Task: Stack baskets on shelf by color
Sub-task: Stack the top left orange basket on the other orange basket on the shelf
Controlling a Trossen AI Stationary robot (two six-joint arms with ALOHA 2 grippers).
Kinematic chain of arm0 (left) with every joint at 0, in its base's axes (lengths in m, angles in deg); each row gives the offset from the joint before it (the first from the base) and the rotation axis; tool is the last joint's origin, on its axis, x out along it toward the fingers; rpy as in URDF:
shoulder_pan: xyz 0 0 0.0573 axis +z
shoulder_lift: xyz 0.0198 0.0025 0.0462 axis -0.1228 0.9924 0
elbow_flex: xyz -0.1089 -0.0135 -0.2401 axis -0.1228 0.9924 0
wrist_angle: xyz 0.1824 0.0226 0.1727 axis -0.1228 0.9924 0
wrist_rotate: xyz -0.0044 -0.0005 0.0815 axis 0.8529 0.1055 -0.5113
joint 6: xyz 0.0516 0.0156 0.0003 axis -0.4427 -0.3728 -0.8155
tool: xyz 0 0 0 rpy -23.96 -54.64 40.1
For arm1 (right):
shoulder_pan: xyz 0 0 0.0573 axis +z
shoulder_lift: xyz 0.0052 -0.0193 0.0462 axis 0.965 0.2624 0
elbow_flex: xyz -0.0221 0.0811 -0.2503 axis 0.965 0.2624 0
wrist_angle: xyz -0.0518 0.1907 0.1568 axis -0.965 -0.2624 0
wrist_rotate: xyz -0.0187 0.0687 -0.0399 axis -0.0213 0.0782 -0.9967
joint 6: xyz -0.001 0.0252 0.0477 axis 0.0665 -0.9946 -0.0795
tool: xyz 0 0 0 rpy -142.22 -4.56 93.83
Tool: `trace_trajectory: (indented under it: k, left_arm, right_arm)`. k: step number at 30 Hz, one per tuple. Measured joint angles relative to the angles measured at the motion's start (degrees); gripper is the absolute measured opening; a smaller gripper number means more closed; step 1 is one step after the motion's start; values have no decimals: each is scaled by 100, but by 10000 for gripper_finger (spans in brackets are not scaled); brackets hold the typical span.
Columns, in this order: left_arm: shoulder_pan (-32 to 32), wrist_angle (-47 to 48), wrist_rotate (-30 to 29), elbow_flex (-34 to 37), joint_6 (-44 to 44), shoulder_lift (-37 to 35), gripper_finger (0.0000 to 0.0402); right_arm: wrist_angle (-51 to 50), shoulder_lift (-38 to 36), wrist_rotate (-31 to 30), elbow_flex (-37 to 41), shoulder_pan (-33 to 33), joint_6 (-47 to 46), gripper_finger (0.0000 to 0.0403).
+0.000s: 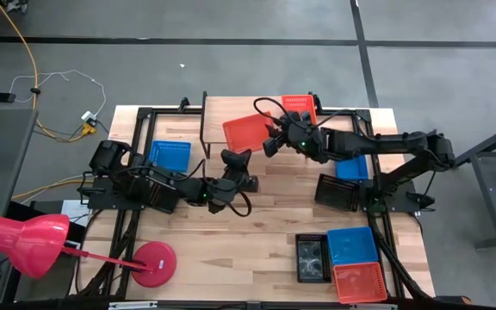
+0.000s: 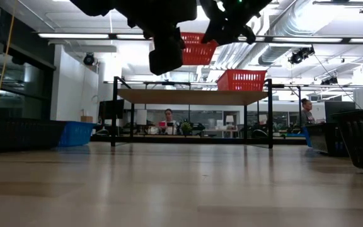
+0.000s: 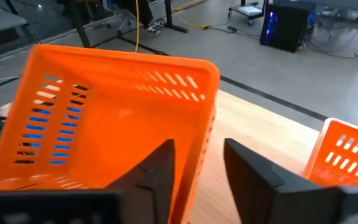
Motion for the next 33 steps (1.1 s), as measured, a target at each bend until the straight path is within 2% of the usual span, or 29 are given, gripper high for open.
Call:
trace_trajectory:
  k: [5, 7, 11, 15, 22, 27, 30, 33]
  left_arm:
    - [2, -31, 56, 0, -143, 0, 0]
    - [-4, -37, 139, 0, -163, 0, 1]
    - [-53, -320, 166, 0, -159, 0, 18]
    - [-145, -451, -127, -139, -157, 0, 56]
    - [-325, -476, -382, -661, -359, -33, 136]
    - [-554, -387, -427, -702, -302, -434, 159]
    - [-733, -10, -321, -697, 211, -791, 158]
    - [-862, 1269, 291, -637, 1536, -1329, 147]
  right_arm:
    - [-9, 0, 48, 0, -37, -1, 24]
    - [35, 0, 52, 0, -33, 69, 9]
    - [14, -11, -90, 0, -33, 138, 13]
    - [-82, -77, -558, -19, -46, 393, 4]
    - [-1042, -376, -1088, -652, -171, 872, 2]
    - [-2275, -494, -1429, -1481, -201, 1085, 1]
    - [-3192, -476, -1529, -1902, -201, 1094, 1]
    - [-3745, -476, -1532, -2155, -203, 1197, 1]
